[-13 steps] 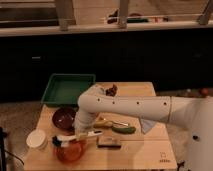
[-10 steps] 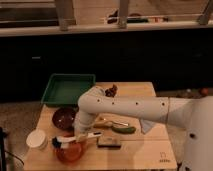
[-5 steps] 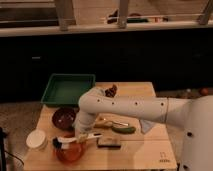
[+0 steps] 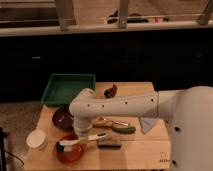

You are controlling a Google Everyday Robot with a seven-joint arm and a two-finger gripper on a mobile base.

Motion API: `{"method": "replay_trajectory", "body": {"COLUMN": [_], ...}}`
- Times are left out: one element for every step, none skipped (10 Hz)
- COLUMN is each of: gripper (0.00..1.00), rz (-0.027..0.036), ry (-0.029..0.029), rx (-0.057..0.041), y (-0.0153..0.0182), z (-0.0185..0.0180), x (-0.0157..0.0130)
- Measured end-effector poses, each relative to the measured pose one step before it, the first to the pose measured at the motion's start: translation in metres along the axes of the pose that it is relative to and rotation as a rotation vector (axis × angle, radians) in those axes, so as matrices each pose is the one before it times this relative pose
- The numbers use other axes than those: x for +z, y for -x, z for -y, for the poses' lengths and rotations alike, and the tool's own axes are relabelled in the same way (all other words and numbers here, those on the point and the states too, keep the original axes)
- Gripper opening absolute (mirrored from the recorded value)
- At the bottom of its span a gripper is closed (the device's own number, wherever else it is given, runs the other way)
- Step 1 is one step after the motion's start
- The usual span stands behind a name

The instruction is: Wipe red bowl with brush

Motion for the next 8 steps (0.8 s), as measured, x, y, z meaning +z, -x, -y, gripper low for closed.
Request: {"method": "replay_trajectory", "body": {"gripper": [0.0, 0.0, 0.0, 0.0, 0.0, 0.0, 0.0, 0.0], "rz": [-0.04451, -0.01989, -0.02187, -0.01616, -0.00786, -0.00842, -0.00573, -0.00344], "ry": [0.00482, 0.00337, 0.00319, 0.00286, 0.00147, 0.00271, 0.00509, 0.00929], "rx": [0.02554, 0.00867, 0.00677, -0.00046, -0.00195, -0.0029, -0.00133, 0.00223], "y": [-0.00293, 0.00041, 0.00122, 0.0033, 0.00201, 0.00205, 0.00166, -0.00027], "z": [-0.00124, -0.00075, -0.00092, -0.00121, -0.00094, -0.00116, -0.0014, -0.00162], "x": [0.00262, 0.00123, 0.00123, 0.00065, 0.00029, 0.00047, 0.00116, 0.0029]}}
